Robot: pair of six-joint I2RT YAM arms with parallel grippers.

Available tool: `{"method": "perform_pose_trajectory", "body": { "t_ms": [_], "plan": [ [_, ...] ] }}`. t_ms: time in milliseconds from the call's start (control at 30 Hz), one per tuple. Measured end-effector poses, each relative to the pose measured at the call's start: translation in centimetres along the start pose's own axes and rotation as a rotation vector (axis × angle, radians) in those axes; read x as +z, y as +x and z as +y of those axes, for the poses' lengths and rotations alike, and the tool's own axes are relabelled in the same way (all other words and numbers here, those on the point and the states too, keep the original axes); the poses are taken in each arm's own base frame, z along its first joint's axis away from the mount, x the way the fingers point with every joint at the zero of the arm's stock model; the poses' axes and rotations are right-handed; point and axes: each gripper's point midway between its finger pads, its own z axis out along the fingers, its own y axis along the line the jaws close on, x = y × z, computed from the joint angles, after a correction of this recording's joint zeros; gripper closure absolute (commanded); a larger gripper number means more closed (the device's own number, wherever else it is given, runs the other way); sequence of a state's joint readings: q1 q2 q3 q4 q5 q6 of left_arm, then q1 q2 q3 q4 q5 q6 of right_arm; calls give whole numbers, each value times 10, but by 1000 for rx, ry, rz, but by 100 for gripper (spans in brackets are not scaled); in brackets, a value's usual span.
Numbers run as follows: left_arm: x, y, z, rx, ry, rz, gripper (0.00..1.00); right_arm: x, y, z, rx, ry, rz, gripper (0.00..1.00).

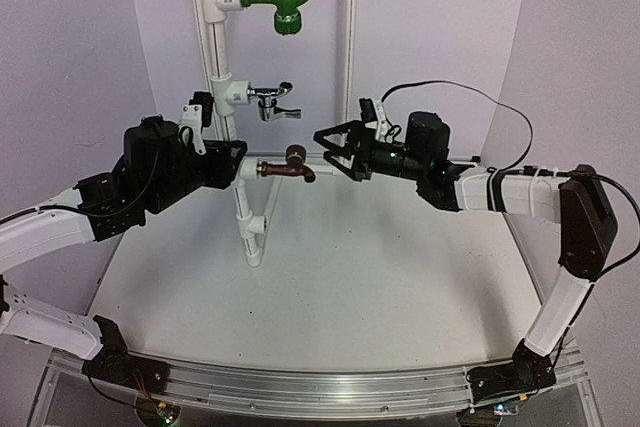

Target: Install the water faucets

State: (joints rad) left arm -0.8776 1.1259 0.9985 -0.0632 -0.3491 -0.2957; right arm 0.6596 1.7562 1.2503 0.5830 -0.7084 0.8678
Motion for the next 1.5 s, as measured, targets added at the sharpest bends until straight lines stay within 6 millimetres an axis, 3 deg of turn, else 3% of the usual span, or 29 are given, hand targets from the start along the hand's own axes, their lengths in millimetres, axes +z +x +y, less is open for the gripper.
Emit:
{"method": "perform_pose_trajectory", "body": {
  "t_ms": [100, 367, 600, 833, 967, 1400, 1500],
  "plan": [
    [0, 0, -1, 3, 9, 2, 100, -10, -3, 10, -303, -2, 2, 2],
    [-1, 2, -5, 9, 29, 8, 100, -24, 19, 50, -1113, -168, 41, 2],
    [-1, 2, -6, 12, 40, 10, 100, -28, 43, 57, -1573, -344, 49, 7],
    [-1, 3, -8, 15, 49, 12, 100, -11, 47, 45, -1768, -431, 31, 10],
    [-1, 3, -8, 15, 51, 13, 100, -4, 46, 41, -1822, -456, 21, 19],
    [-1, 3, -10, 15, 58, 15, 100, 14, 52, 39, -1913, -499, 22, 22],
    [-1, 3, -10, 15, 58, 15, 100, 20, 58, 37, -1922, -506, 36, 28]
  ]
}}
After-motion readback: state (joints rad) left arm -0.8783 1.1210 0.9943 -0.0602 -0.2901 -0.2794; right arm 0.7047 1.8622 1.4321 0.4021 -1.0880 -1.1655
